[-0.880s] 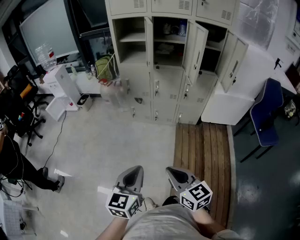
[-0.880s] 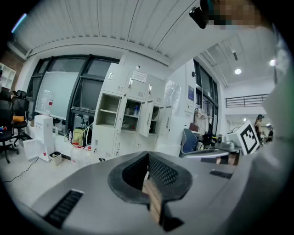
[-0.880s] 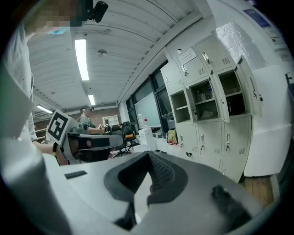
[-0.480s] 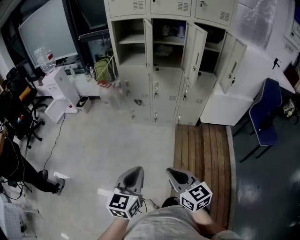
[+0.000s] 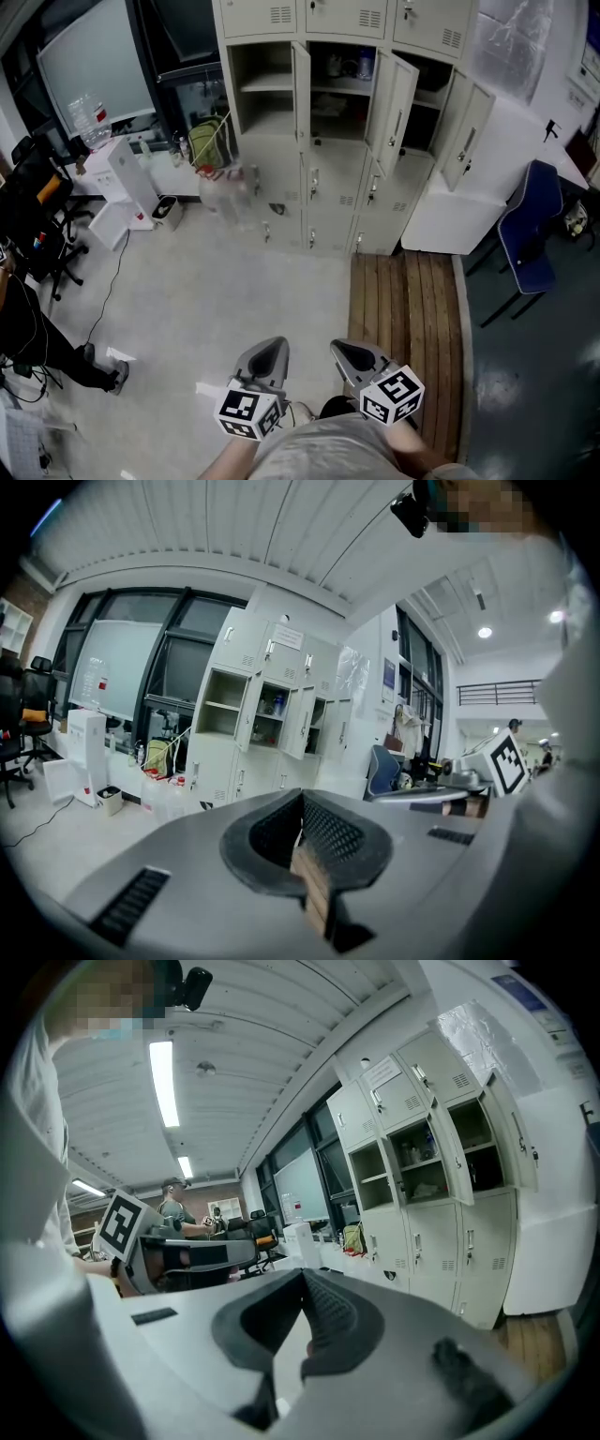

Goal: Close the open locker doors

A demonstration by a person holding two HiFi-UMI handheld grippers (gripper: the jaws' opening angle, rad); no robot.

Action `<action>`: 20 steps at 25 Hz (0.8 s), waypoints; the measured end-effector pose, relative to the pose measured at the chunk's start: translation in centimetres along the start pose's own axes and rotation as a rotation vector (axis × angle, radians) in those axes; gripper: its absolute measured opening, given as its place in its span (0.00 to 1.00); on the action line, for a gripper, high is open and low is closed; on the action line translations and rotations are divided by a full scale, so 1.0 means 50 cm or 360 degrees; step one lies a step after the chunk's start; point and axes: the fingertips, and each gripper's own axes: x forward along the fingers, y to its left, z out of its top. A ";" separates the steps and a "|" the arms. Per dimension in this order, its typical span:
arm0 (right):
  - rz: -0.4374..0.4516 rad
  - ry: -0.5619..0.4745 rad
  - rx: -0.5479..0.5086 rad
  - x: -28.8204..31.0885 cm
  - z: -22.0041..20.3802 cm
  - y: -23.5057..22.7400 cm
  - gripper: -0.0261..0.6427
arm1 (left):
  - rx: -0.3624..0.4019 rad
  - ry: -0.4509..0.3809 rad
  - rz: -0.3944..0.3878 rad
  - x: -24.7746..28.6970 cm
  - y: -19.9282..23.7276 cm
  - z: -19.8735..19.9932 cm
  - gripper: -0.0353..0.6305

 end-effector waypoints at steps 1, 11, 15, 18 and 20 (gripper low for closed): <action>-0.0004 0.0003 0.0002 0.003 0.000 0.002 0.08 | 0.0001 0.0000 -0.0002 -0.001 0.004 0.000 0.08; -0.0031 0.0021 0.0005 0.025 -0.007 0.013 0.08 | 0.0008 0.0000 -0.0025 -0.006 0.036 0.002 0.08; -0.0043 0.0023 0.0010 0.038 -0.006 0.011 0.08 | 0.0009 0.0008 -0.0043 -0.003 0.046 0.004 0.08; -0.0034 0.0025 0.0010 0.058 -0.002 0.011 0.08 | 0.0003 0.0003 -0.0038 0.003 0.066 0.008 0.08; -0.0020 0.0029 0.0004 0.074 0.000 0.007 0.08 | -0.0005 -0.0003 -0.0032 0.013 0.080 0.011 0.08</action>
